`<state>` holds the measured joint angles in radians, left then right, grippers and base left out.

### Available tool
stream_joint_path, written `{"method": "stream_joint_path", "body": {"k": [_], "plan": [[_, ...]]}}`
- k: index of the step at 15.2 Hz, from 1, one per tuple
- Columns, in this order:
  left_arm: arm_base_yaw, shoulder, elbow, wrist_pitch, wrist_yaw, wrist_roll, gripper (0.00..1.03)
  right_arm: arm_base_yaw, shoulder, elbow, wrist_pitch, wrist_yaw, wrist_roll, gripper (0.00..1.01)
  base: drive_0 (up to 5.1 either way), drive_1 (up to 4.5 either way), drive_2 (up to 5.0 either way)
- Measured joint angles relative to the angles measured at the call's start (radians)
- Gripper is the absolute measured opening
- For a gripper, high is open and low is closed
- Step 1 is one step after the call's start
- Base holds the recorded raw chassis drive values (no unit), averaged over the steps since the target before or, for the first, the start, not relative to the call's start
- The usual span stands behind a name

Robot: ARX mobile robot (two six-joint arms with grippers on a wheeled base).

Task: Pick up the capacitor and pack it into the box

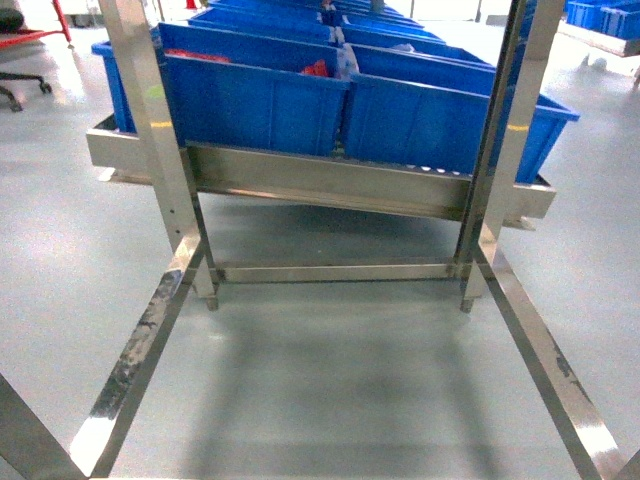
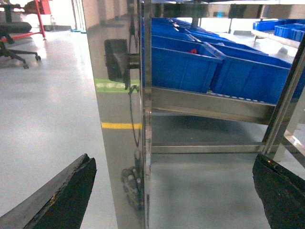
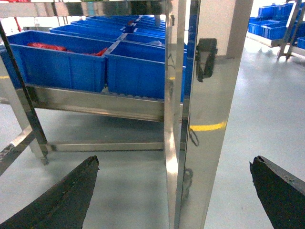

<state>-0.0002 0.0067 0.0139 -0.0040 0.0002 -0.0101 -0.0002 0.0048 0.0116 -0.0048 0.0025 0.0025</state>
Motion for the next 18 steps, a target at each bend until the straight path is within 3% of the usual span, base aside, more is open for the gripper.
{"method": "stream_joint_path", "body": {"k": [18], "plan": [[0.0, 0.0, 0.0, -0.004, 0.0, 0.0, 0.98, 0.0, 0.0, 0.0, -0.002, 0.0, 0.0, 0.98, 0.0, 0.0, 0.0]]}}
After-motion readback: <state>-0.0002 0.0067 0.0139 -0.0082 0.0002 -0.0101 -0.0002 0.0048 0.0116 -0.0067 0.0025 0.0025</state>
